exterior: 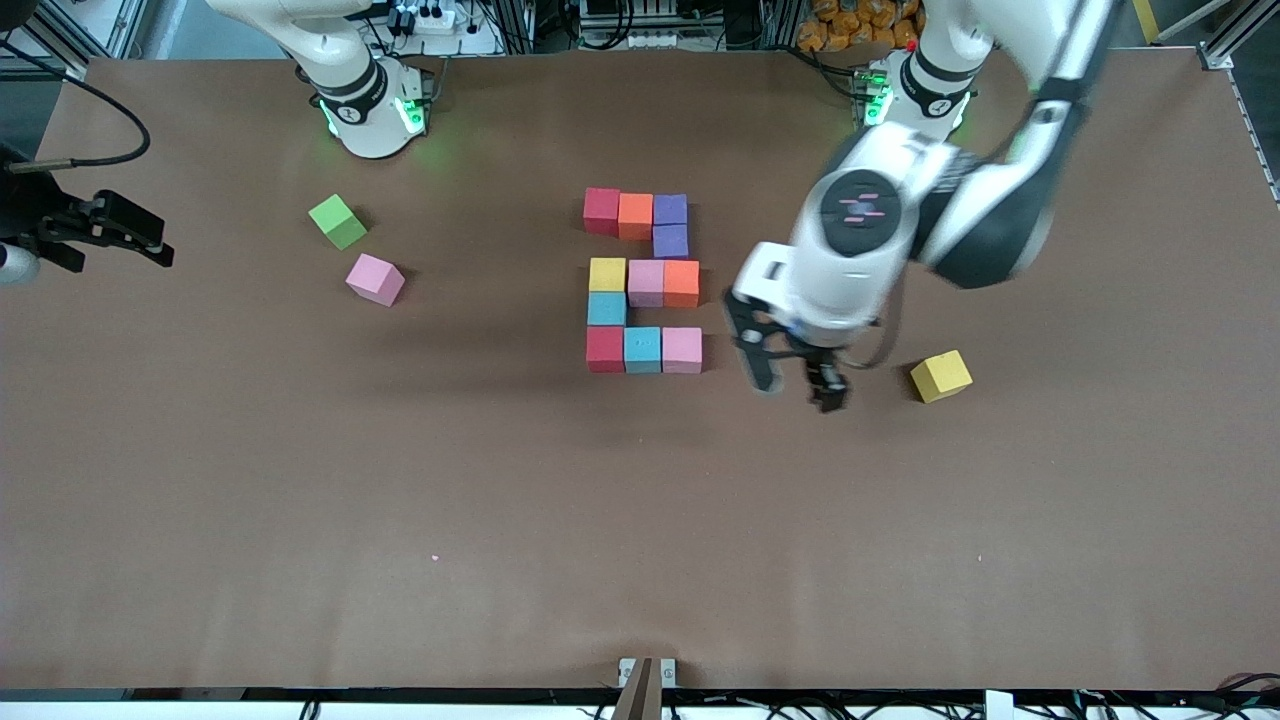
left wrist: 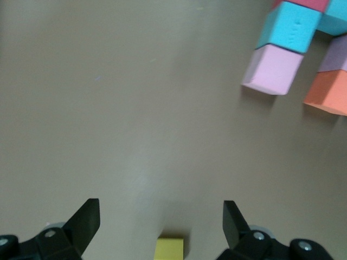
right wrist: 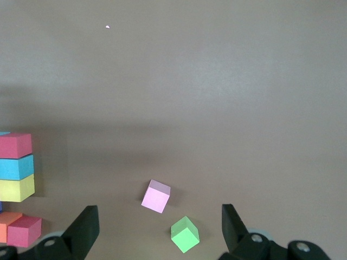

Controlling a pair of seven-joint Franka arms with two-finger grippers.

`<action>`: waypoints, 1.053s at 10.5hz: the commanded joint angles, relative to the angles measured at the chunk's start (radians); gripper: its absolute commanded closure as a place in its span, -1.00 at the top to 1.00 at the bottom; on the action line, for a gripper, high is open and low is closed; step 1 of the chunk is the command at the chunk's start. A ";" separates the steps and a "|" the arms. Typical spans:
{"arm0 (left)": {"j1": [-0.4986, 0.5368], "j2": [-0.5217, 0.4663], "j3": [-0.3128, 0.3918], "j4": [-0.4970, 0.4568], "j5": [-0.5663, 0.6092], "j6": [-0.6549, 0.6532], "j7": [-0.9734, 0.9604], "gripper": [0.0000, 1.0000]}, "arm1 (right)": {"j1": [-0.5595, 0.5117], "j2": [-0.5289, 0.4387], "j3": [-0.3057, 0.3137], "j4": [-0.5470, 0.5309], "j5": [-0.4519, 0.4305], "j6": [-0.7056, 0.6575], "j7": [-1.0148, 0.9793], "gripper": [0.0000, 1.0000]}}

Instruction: Form number 2 with 11 blocks

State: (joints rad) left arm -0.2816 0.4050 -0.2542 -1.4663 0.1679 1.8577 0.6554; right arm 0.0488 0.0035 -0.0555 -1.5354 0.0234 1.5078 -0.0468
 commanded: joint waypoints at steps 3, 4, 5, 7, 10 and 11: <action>0.073 -0.081 -0.002 -0.008 -0.028 -0.018 -0.401 1.00 | 0.000 -0.002 0.000 0.005 -0.013 -0.009 0.015 1.00; 0.094 -0.083 -0.008 0.009 -0.033 -0.029 -0.513 1.00 | 0.000 -0.002 0.000 0.005 -0.013 -0.009 0.015 1.00; 0.123 -0.091 -0.010 0.041 -0.038 -0.113 -0.613 1.00 | -0.001 -0.002 0.000 0.005 -0.011 -0.009 0.015 1.00; 0.189 -0.123 -0.007 0.095 -0.039 -0.240 -0.727 1.00 | -0.001 -0.002 0.000 0.005 -0.011 -0.009 0.015 1.00; 0.261 -0.215 -0.002 0.093 -0.038 -0.305 -0.856 1.00 | -0.001 -0.002 0.000 0.005 -0.011 -0.009 0.015 1.00; 0.289 -0.270 0.000 0.071 -0.042 -0.314 -0.858 1.00 | -0.001 -0.002 0.000 0.005 -0.011 -0.009 0.015 1.00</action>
State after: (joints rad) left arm -0.0261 0.2172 -0.2511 -1.3589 0.1479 1.5667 -0.1694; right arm 0.0478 0.0039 -0.0571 -1.5357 0.0231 1.5071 -0.0463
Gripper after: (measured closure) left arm 0.000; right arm 0.000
